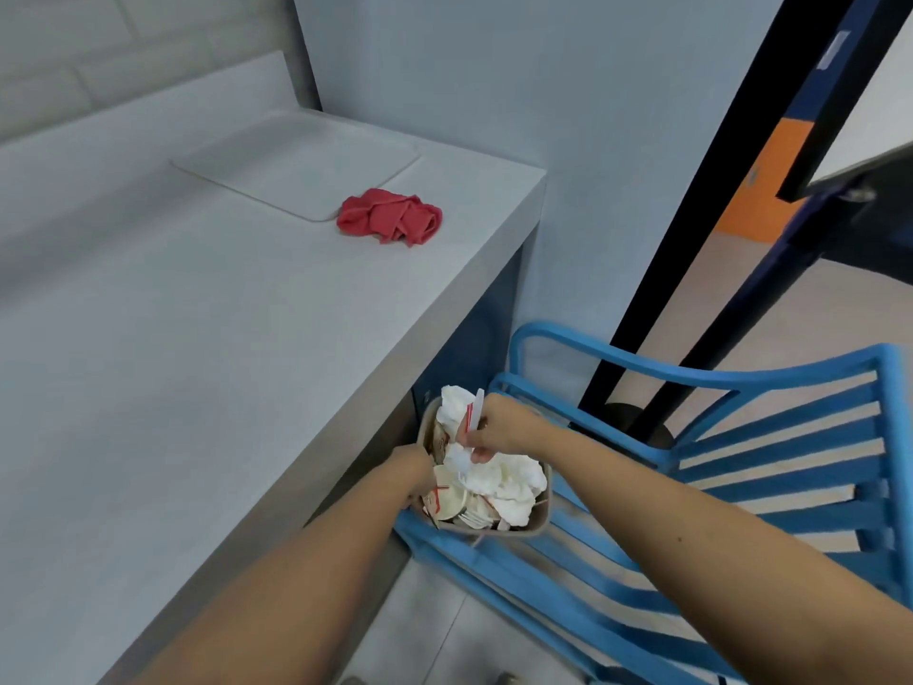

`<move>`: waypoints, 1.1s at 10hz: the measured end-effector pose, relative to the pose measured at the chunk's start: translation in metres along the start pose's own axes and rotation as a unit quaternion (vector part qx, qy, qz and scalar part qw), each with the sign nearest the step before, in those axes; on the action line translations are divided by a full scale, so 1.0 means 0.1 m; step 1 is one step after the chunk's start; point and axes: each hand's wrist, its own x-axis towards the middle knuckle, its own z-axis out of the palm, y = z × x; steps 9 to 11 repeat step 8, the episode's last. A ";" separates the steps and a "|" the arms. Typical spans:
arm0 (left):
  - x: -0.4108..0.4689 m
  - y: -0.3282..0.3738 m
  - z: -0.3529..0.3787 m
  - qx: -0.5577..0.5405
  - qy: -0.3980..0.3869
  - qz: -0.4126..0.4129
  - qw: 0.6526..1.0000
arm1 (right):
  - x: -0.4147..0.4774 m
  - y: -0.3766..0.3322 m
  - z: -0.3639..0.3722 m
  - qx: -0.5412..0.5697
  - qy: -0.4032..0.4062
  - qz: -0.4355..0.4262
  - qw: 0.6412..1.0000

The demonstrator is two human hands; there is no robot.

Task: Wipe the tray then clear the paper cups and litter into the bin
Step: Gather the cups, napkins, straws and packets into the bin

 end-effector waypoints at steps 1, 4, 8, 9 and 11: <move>0.06 -0.01 0.08 -0.050 0.046 0.017 0.998 | 0.06 0.11 0.16 0.013 -0.001 -0.004 1.000; 0.20 -0.02 0.13 -0.203 0.123 -0.010 0.971 | 0.20 0.19 0.42 -0.084 -0.024 -0.042 0.995; 0.02 0.06 -0.19 -0.161 0.181 0.027 0.970 | 0.17 -0.29 0.01 -0.240 -0.095 0.004 0.966; 0.02 0.06 -0.19 -0.161 0.181 0.027 0.970 | 0.17 -0.29 0.01 -0.240 -0.095 0.004 0.966; 0.02 0.06 -0.19 -0.161 0.181 0.027 0.970 | 0.17 -0.29 0.01 -0.240 -0.095 0.004 0.966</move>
